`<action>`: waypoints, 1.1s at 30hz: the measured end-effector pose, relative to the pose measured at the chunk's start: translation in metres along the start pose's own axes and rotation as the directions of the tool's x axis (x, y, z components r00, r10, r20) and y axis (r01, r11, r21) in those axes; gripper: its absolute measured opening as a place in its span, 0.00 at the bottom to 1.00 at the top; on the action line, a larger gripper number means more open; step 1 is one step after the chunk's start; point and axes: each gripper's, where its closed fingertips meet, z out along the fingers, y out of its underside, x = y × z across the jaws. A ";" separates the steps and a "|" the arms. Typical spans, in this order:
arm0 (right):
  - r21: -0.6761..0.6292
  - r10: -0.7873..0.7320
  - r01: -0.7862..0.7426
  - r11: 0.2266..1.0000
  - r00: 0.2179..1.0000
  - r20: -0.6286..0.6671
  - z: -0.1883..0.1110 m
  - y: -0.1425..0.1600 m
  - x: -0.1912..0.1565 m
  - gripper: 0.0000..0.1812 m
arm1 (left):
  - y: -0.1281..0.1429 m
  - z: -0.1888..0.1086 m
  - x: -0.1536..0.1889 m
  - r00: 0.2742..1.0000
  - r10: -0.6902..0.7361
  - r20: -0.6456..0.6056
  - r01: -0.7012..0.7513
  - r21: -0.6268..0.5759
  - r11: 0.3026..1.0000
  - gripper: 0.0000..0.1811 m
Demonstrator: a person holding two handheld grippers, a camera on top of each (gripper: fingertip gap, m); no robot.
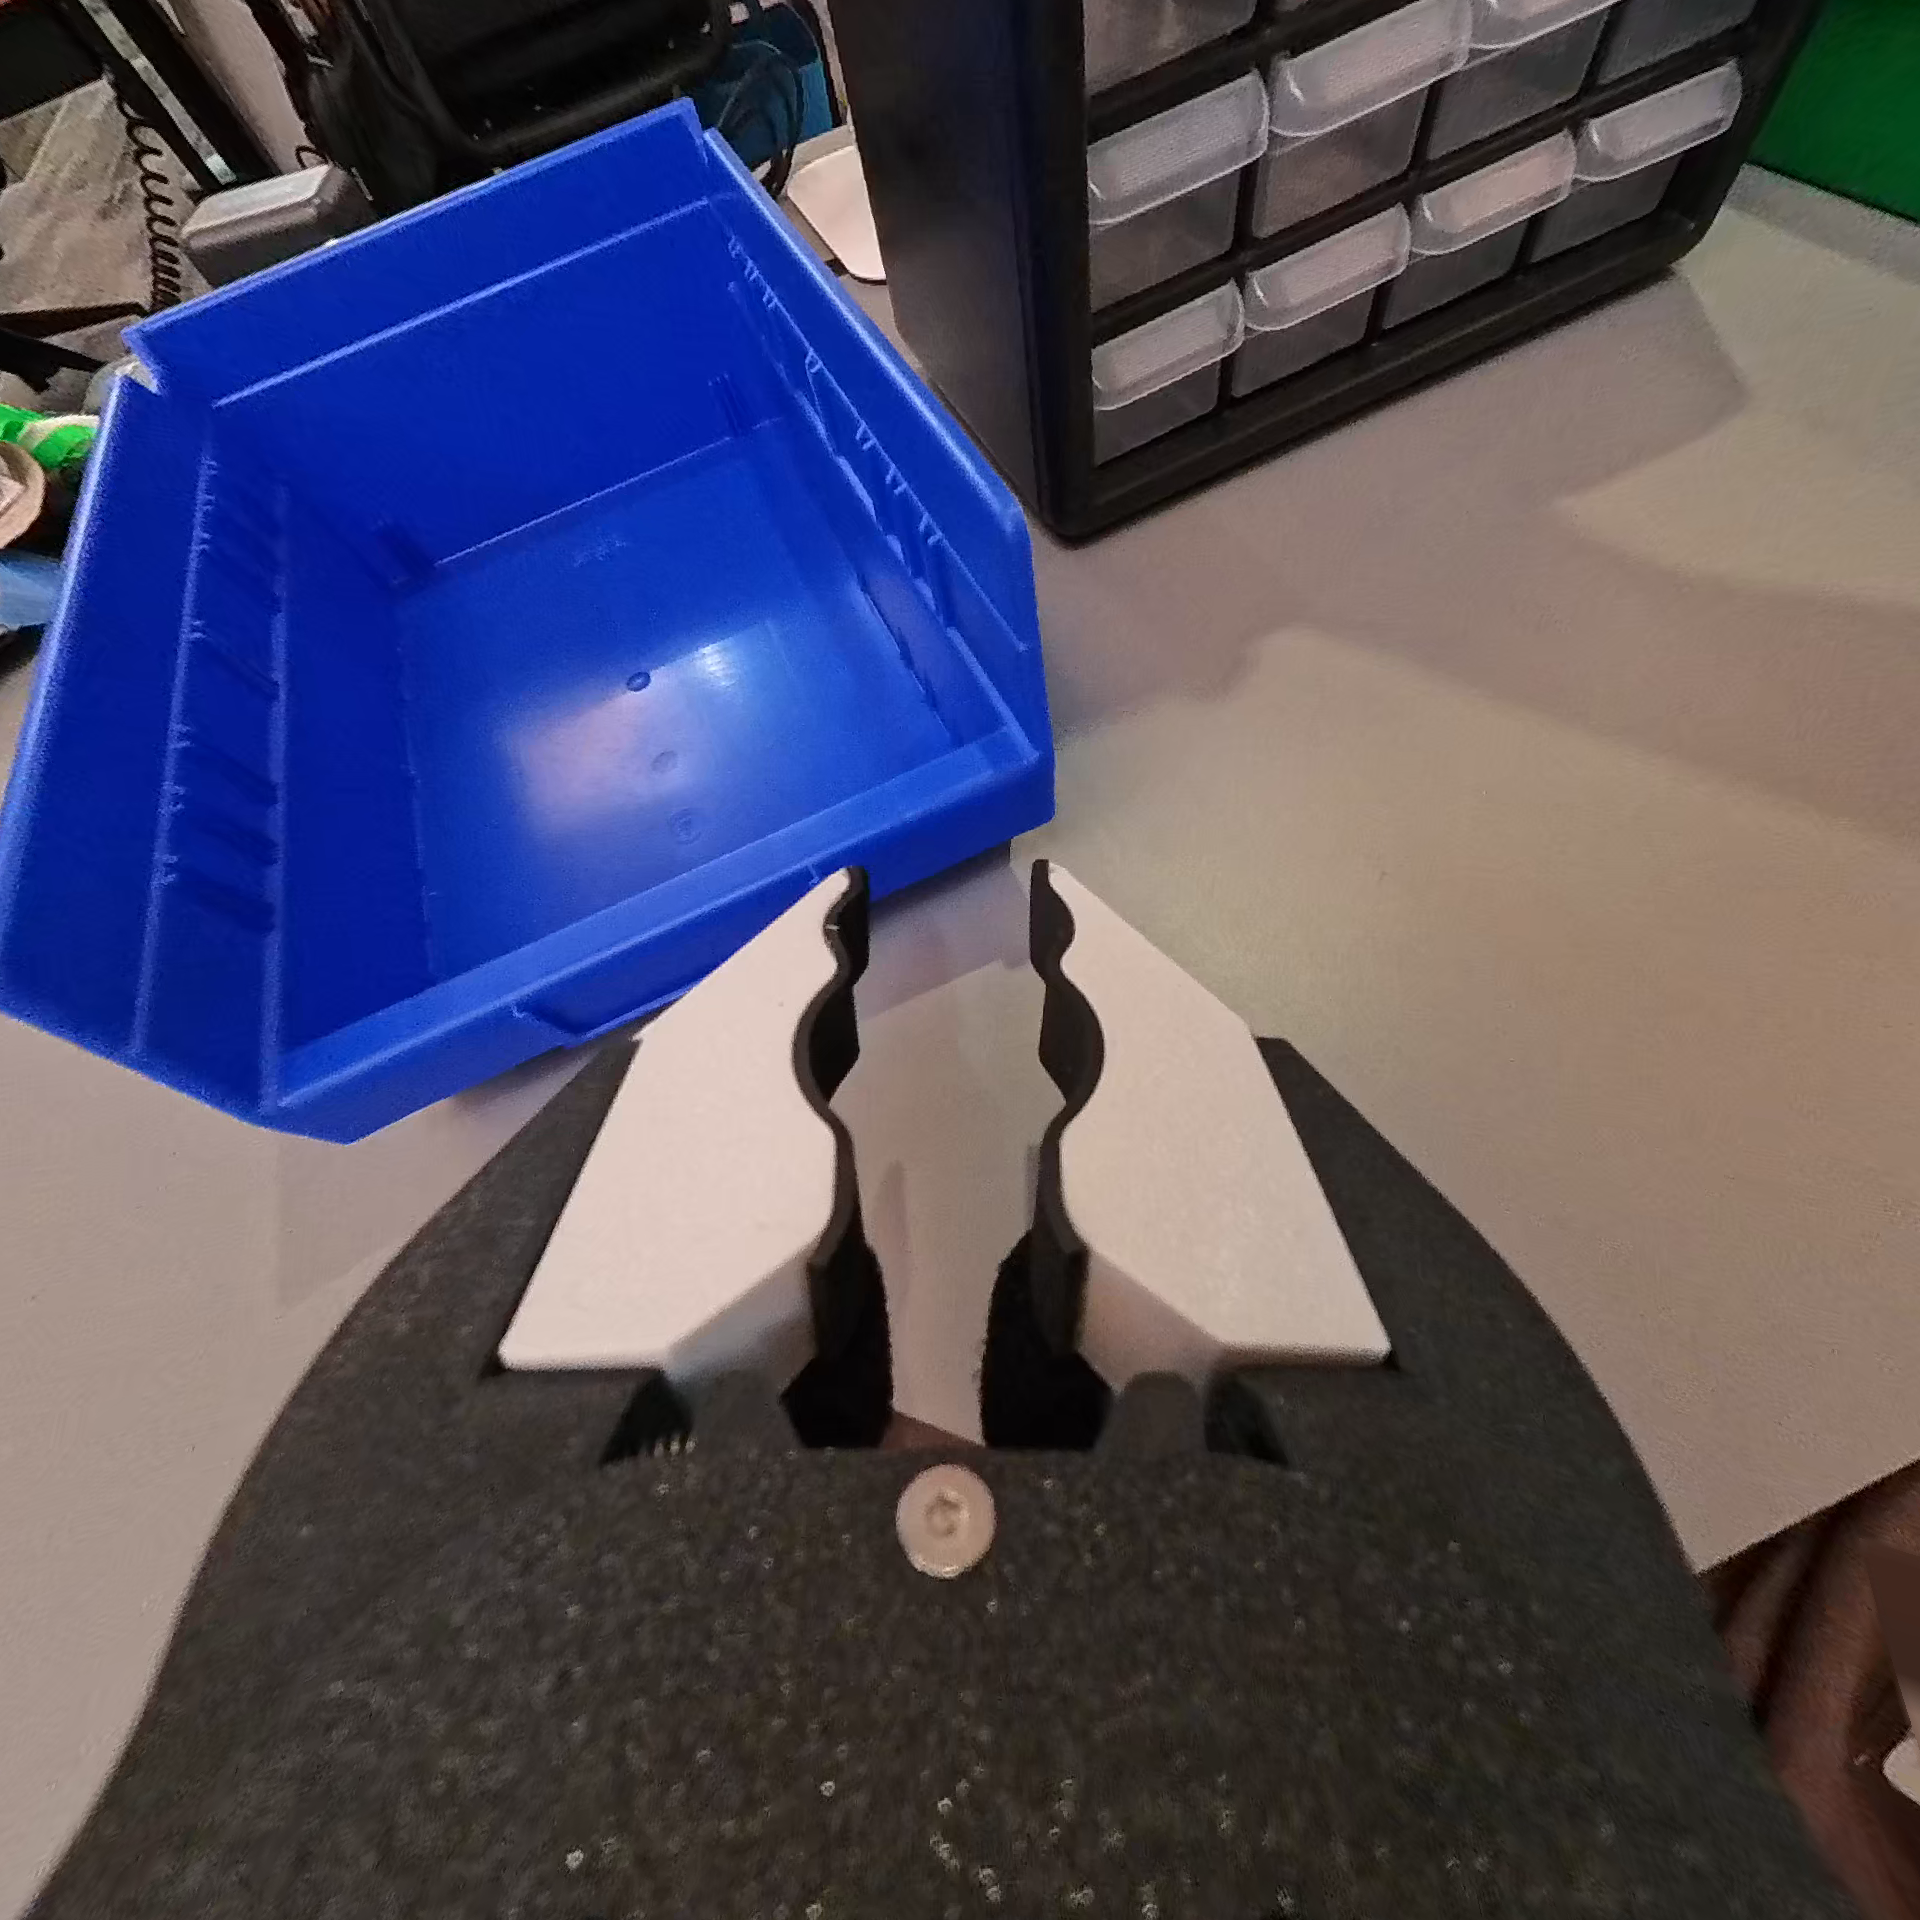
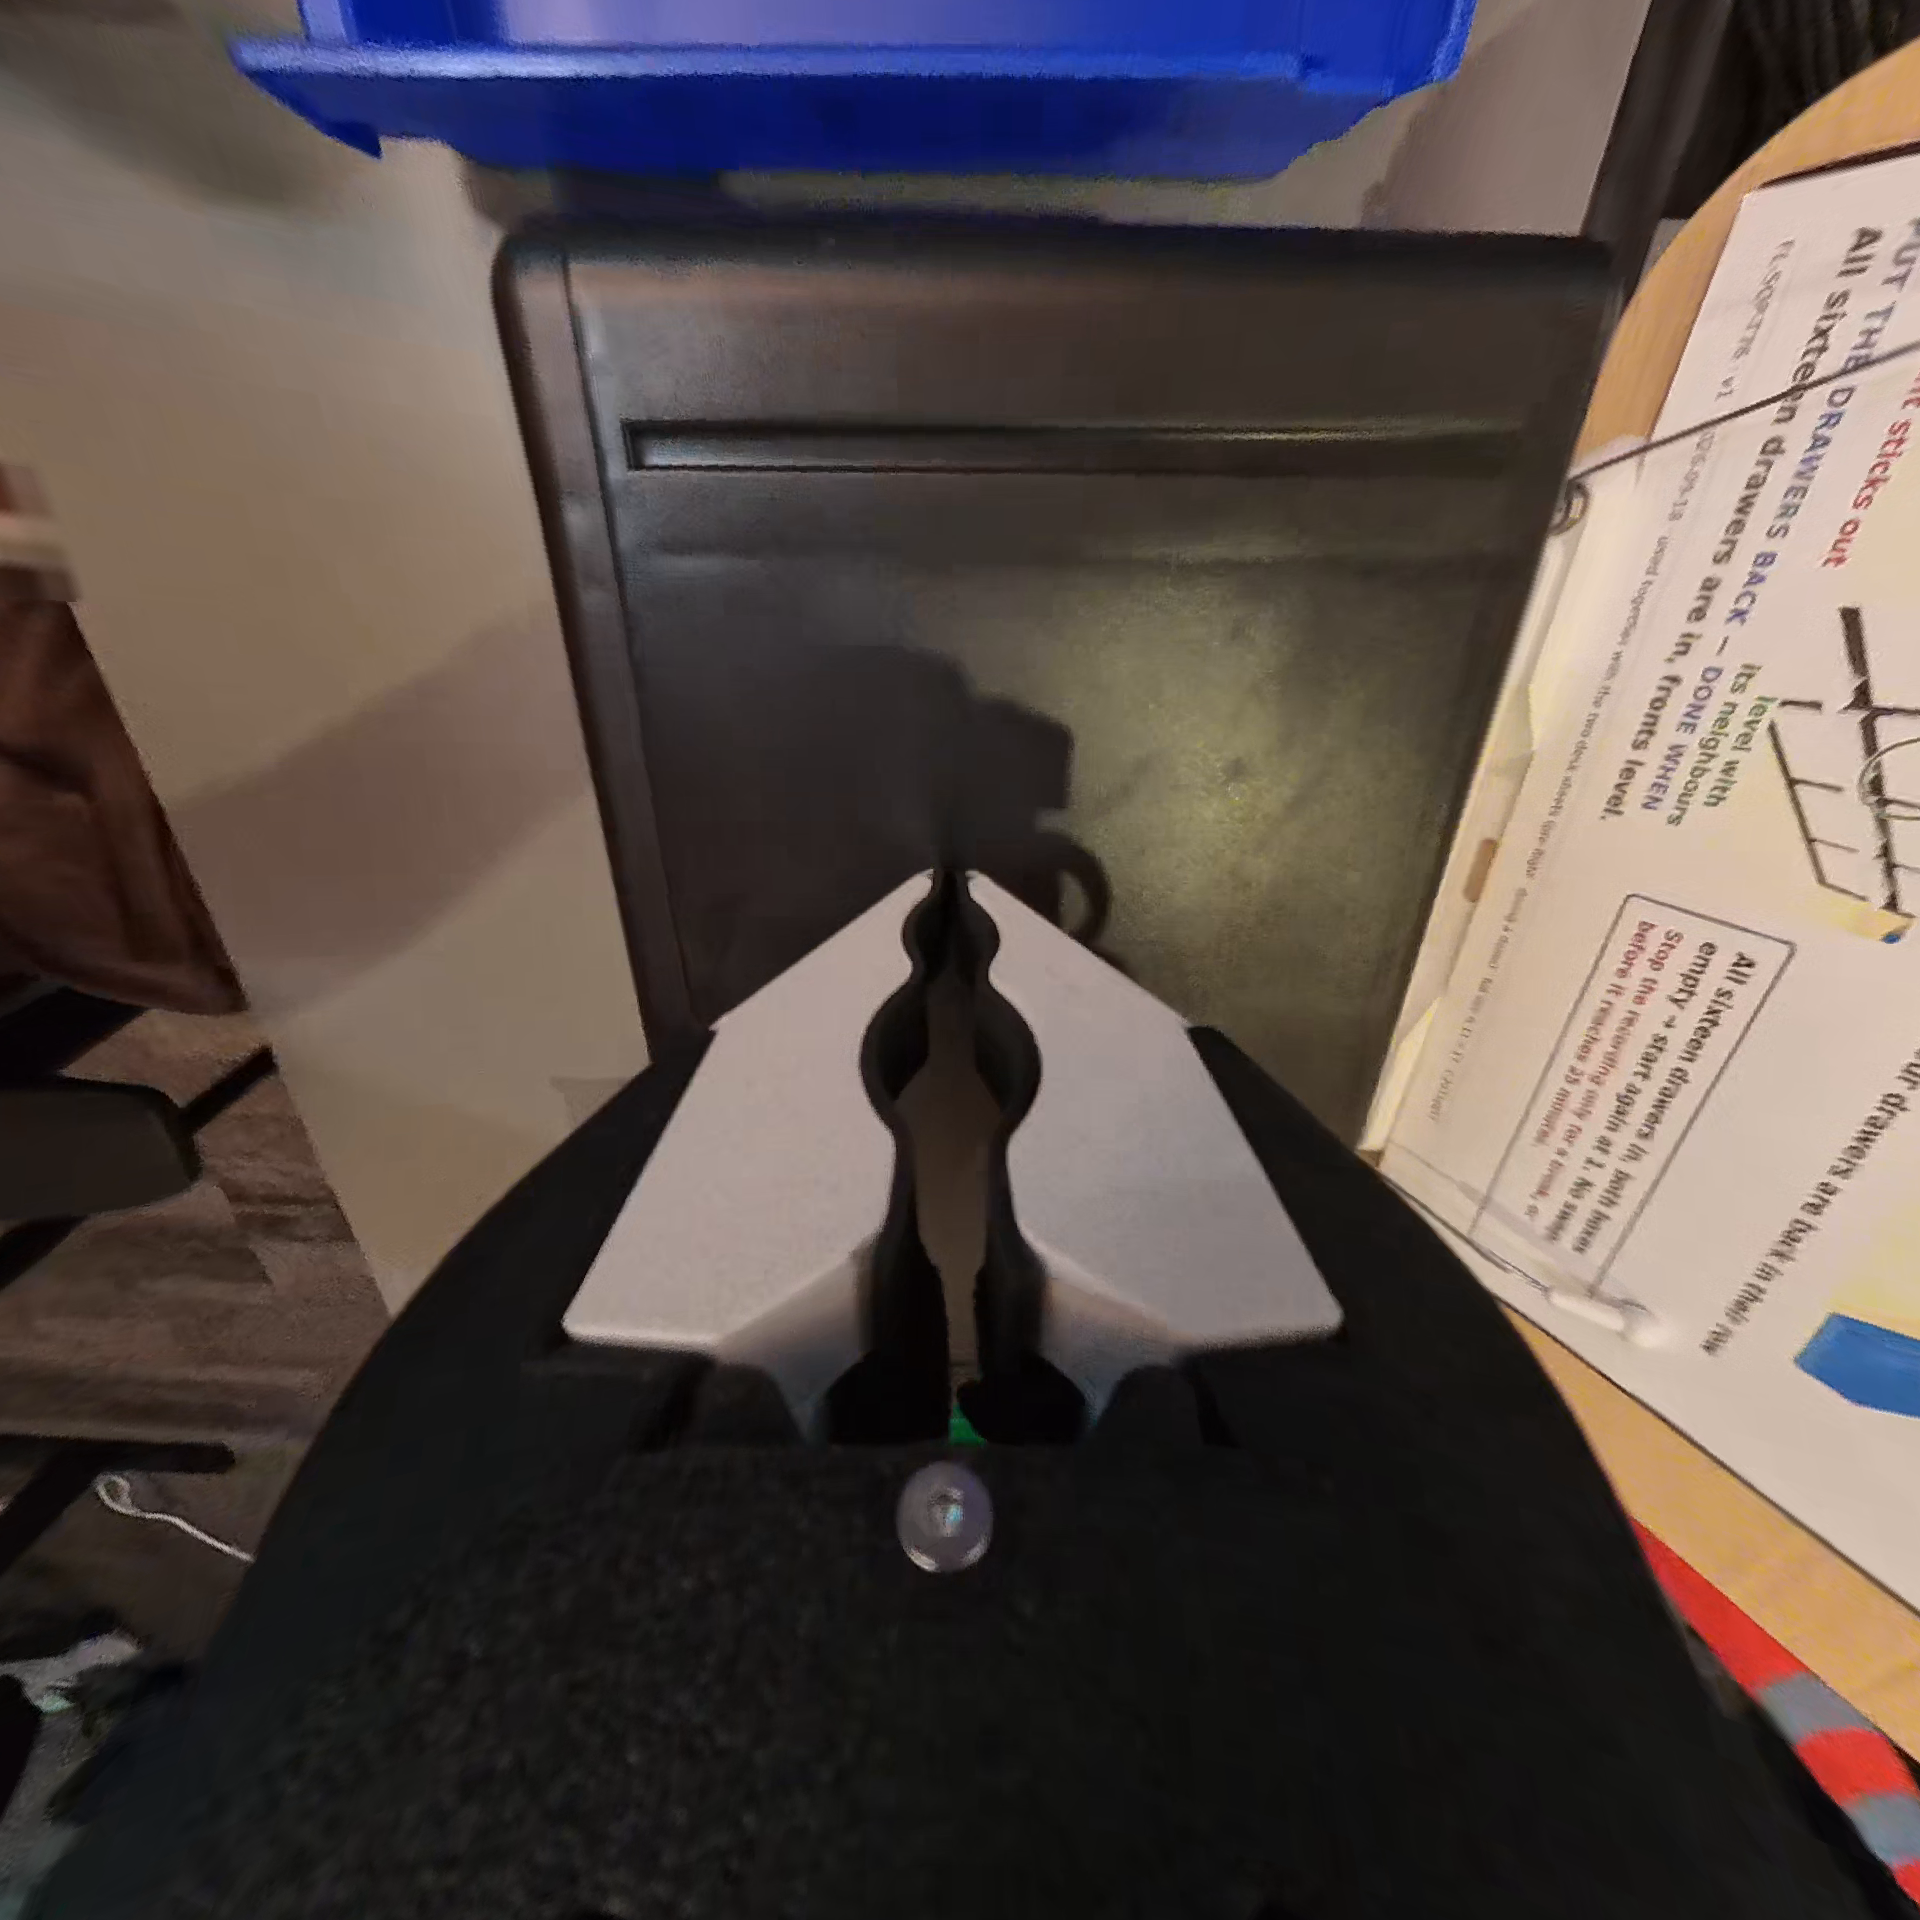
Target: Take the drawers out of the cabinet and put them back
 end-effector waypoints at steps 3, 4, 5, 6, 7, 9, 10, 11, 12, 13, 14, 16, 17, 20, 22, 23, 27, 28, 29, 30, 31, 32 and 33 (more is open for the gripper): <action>-0.053 -0.011 0.009 0.999 0.999 -0.039 0.000 0.000 0.000 0.00 | 0.000 0.003 0.004 1.000 0.016 -0.011 -0.016 -0.006 1.000 0.16; -0.066 -0.003 0.000 0.998 0.999 -0.048 0.000 0.000 0.000 0.00 | 0.000 0.004 0.006 1.000 0.025 -0.015 -0.026 -0.009 1.000 0.16; -0.076 0.005 -0.009 0.997 0.998 -0.056 0.001 0.000 0.000 0.00 | 0.001 0.005 0.007 0.999 0.036 -0.014 -0.036 -0.012 0.999 0.16; -0.084 0.008 -0.014 0.996 0.998 -0.065 0.001 0.000 0.000 0.00 | 0.001 0.006 0.008 0.999 0.048 -0.011 -0.048 -0.015 0.999 0.16; -0.092 0.011 -0.017 0.996 0.997 -0.072 0.001 0.000 0.000 0.00 | 0.001 0.008 0.008 0.998 0.060 -0.006 -0.060 -0.019 0.998 0.16; -0.107 0.017 -0.026 0.994 0.997 -0.079 0.001 0.000 0.000 0.00 | 0.000 0.010 0.008 0.997 0.074 0.008 -0.074 -0.019 0.997 0.16; -0.113 0.028 -0.037 0.993 0.996 -0.080 0.001 0.000 0.000 0.00 | -0.002 0.011 0.010 0.998 0.068 0.010 -0.068 -0.016 0.998 0.16; -0.115 0.039 -0.048 0.992 0.996 -0.076 0.001 0.000 0.000 0.00 | -0.004 0.013 0.013 0.999 0.051 0.004 -0.051 -0.015 0.999 0.16; -0.111 0.059 -0.066 0.992 0.996 -0.069 0.001 0.000 0.000 0.00 | -0.005 0.014 0.020 1.000 0.022 -0.016 -0.023 -0.021 1.000 0.16; -0.106 0.081 -0.088 0.990 0.995 -0.064 0.001 0.000 0.000 0.00 | -0.007 0.016 0.029 0.999 -0.021 -0.038 0.020 -0.028 0.999 0.16; -0.101 0.095 -0.101 0.990 0.994 -0.063 0.001 0.000 0.000 0.00 | -0.008 0.016 0.041 0.994 -0.083 -0.065 0.080 -0.037 0.996 0.16; -0.098 0.104 -0.111 0.989 0.992 -0.070 0.001 0.000 0.000 0.00 | -0.010 0.014 0.074 0.951 -0.264 -0.159 0.258 -0.063 0.964 0.16; -0.096 0.100 -0.107 0.990 0.992 -0.076 0.001 0.000 0.000 0.00 | -0.015 0.012 0.095 0.888 -0.397 -0.231 0.392 -0.068 0.917 0.17; -0.093 0.103 -0.112 0.989 0.990 -0.096 0.000 0.000 0.000 0.00 | -0.052 0.010 0.149 0.484 -0.720 -0.498 0.778 -0.131 0.614 0.24; -0.094 0.097 -0.108 0.990 0.989 -0.107 0.000 0.000 0.001 0.00 | -0.080 0.014 0.161 0.246 -0.734 -0.633 0.879 -0.174 0.444 0.30; -0.093 0.099 -0.110 0.990 0.989 -0.110 0.000 0.000 0.000 0.00 | -0.083 0.025 0.158 0.248 -0.732 -0.634 0.889 -0.151 0.432 0.32; -0.074 0.095 -0.103 0.992 0.990 -0.106 0.000 0.000 0.001 0.00 | -0.098 0.078 0.119 0.423 -0.751 -0.508 0.896 0.110 0.430 0.35; -0.068 0.096 -0.104 0.992 0.990 -0.103 0.000 0.000 0.001 0.00 | -0.103 0.088 0.110 0.403 -0.779 -0.481 0.912 0.140 0.385 0.36; -0.062 0.097 -0.103 0.993 0.990 -0.102 0.000 0.000 0.001 0.00 | -0.110 0.096 0.102 0.377 -0.792 -0.479 0.925 0.163 0.342 0.36; -0.059 0.096 -0.102 0.993 0.990 -0.101 0.000 0.000 0.001 0.00 | -0.114 0.104 0.095 0.352 -0.806 -0.475 0.936 0.186 0.299 0.35; -0.057 0.099 -0.105 0.993 0.990 -0.101 0.000 0.000 0.001 0.00 | -0.115 0.113 0.089 0.328 -0.826 -0.458 0.943 0.203 0.263 0.33; -0.058 0.098 -0.104 0.993 0.990 -0.103 0.000 0.000 0.001 0.00 | -0.112 0.125 0.085 0.320 -0.846 -0.427 0.945 0.206 0.253 0.31; -0.060 0.093 -0.100 0.993 0.990 -0.108 0.000 0.000 0.001 0.00 | -0.104 0.138 0.086 0.318 -0.874 -0.367 0.947 0.178 0.269 0.29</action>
